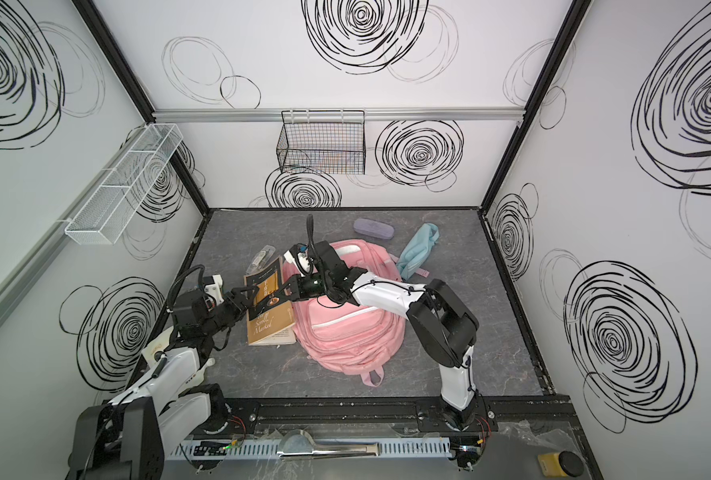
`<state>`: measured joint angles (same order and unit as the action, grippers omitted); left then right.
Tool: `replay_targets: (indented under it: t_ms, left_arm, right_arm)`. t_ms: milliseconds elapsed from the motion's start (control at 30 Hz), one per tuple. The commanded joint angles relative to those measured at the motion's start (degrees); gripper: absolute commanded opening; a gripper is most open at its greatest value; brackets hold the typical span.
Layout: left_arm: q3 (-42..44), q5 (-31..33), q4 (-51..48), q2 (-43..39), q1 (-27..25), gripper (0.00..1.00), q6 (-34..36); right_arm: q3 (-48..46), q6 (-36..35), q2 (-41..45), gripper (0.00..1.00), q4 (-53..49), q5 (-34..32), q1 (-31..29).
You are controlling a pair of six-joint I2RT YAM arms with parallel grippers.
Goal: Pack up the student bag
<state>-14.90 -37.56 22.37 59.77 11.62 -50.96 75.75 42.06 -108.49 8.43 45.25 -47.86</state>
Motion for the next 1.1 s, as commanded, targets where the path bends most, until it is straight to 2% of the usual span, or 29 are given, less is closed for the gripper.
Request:
replay_targets:
  t_ms: [0,67,233,400,533,667,767,833,867,933,1000,1067]
  left_arm:
    - [-0.9,-3.0,2.8,0.7,-0.5,0.28,-0.6]
    - [-1.5,-2.7,2.5,0.1,-0.5,0.2,-1.0]
    - [-5.3,0.0,-3.2,-5.4,-0.3,0.0,-0.1]
    - [-11.7,5.8,-11.8,-12.7,-0.1,0.0,2.9]
    - [-17.3,9.2,-15.3,-16.2,-0.2,0.0,4.3]
    - [-23.2,8.0,-14.7,-16.4,-0.8,0.0,3.7]
    - [-27.8,4.1,-9.8,-15.8,-3.7,0.0,3.5]
    - [-30.4,1.6,-5.9,-15.5,-7.0,0.0,3.6]
    - [-31.8,0.4,-4.1,-15.3,-9.1,0.0,3.9]
    - [-34.6,-1.3,-3.0,-14.9,-12.8,0.0,6.1]
    - [-37.6,-3.2,-4.5,-14.3,-16.6,0.0,10.8]
    - [-40.3,-3.9,-9.0,-13.2,-19.4,0.0,15.8]
  right_arm:
    - [0.1,-0.7,2.1,0.0,2.9,-0.1,0.6]
    - [0.3,-1.0,2.2,0.02,2.0,-0.8,0.8]
    - [1.2,-1.7,2.3,0.22,-0.6,-2.8,1.2]
    - [2.1,-2.4,3.9,0.49,-3.4,-6.2,1.5]
    - [1.5,-3.9,7.0,0.6,-4.3,-8.7,2.4]
    - [1.4,-6.4,10.8,0.7,-5.6,-8.1,4.8]
    - [0.2,-8.9,14.9,0.83,-4.8,-5.6,7.1]
    - [-2.4,-9.6,18.5,0.84,-1.3,-3.1,9.1]
    - [-3.9,-9.8,20.6,0.93,0.7,-1.8,10.2]
    - [-6.4,-11.1,25.1,0.94,4.3,0.2,12.3]
    - [-8.0,-15.5,30.6,1.0,5.5,1.4,14.0]
    - [-7.2,-24.9,35.7,1.0,1.1,0.8,14.8]
